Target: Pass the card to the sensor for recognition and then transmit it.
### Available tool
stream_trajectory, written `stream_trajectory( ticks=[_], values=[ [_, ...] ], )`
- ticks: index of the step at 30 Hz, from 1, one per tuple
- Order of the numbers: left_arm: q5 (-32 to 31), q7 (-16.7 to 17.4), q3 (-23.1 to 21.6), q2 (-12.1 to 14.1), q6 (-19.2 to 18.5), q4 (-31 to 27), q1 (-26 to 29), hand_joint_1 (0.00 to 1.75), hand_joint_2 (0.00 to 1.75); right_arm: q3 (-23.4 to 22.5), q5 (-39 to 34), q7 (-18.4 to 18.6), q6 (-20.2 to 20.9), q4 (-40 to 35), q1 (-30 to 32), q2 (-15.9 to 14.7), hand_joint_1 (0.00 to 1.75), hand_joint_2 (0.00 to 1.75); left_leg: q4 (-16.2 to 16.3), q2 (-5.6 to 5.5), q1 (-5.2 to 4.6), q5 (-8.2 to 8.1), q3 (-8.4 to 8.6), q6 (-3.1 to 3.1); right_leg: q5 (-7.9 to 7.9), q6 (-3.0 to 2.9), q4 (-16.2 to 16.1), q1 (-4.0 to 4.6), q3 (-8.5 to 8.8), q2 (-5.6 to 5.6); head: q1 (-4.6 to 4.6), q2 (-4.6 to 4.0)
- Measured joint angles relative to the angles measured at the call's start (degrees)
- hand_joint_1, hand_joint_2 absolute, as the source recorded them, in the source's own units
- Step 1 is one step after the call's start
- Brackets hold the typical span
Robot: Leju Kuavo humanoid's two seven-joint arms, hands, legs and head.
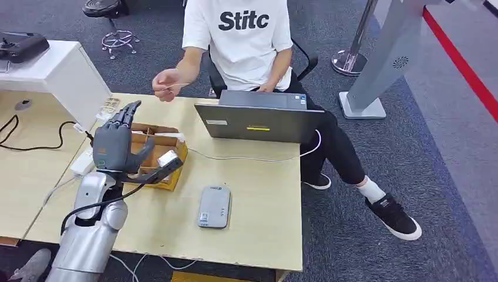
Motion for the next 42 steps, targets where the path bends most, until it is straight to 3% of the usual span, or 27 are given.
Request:
stream_trajectory(
  ticks=[3,7,10,15,22,29,42],
  values=[
    [0.59,-1.14,-1.59,0.02,-4.89,-0.18,1.84,0.0,1.75,-0.57,-0.02,0.15,0.0,0.0,0.01,0.02,0.0,0.0,0.0,-0.01,0.0,0.0,0.0,0.0,0.0,0.0,0.0,0.0,0.0,-0.01,0.0,0.0],
    [0.13,-0.39,-5.1,1.27,-14.35,-0.2,3.62,0.0,1.75,-1.27,-0.07,0.24,-0.02,0.0,0.05,0.02,0.0,0.0,0.0,0.01,0.0,0.0,-0.01,0.0,0.0,0.0,0.0,0.0,0.0,0.0,0.0,0.0],
    [0.26,-0.39,-7.5,2.91,-16.55,-0.2,5.1,0.0,1.75,-1.95,0.0,0.39,-0.09,0.0,0.15,0.02,0.0,0.0,0.0,0.02,0.01,0.0,-0.01,0.0,0.0,0.0,0.0,0.01,-0.01,0.01,0.02,0.0],
    [-1.07,0.02,-9.64,5.16,-16.72,-0.2,6.25,0.0,1.75,-2.41,0.29,0.48,-0.07,0.0,0.15,0.02,0.0,0.0,-0.01,0.0,0.01,0.0,-0.01,0.0,0.0,0.0,0.0,0.01,-0.01,-0.01,0.02,0.0],
    [-9.81,6.51,-10.3,7.37,-10.56,-0.28,6.54,0.0,1.75,-2.43,2.08,0.52,-1.35,0.0,0.17,0.2,0.0,0.0,-0.01,0.0,0.01,0.01,-0.01,0.0,0.0,0.0,0.01,0.01,0.0,-0.02,0.0,0.0],
    [-12.92,8.92,-9.89,8.5,-9.01,-0.59,6.61,0.0,1.75,-2.45,2.8,0.85,-1.71,0.0,0.19,0.39,0.0,0.0,-0.01,0.0,0.01,0.0,-0.02,0.0,0.0,0.0,0.01,0.01,0.0,-0.02,0.0,0.0],
    [-12.41,9.11,-5.29,9.35,-9.51,5.51,6.21,0.0,1.75,-2.49,3.74,0.85,-1.68,0.0,0.17,0.46,0.0,0.0,-0.01,0.0,0.02,0.0,-0.01,0.0,0.0,0.0,0.0,0.01,0.0,-0.01,0.02,0.0]
  ],
)
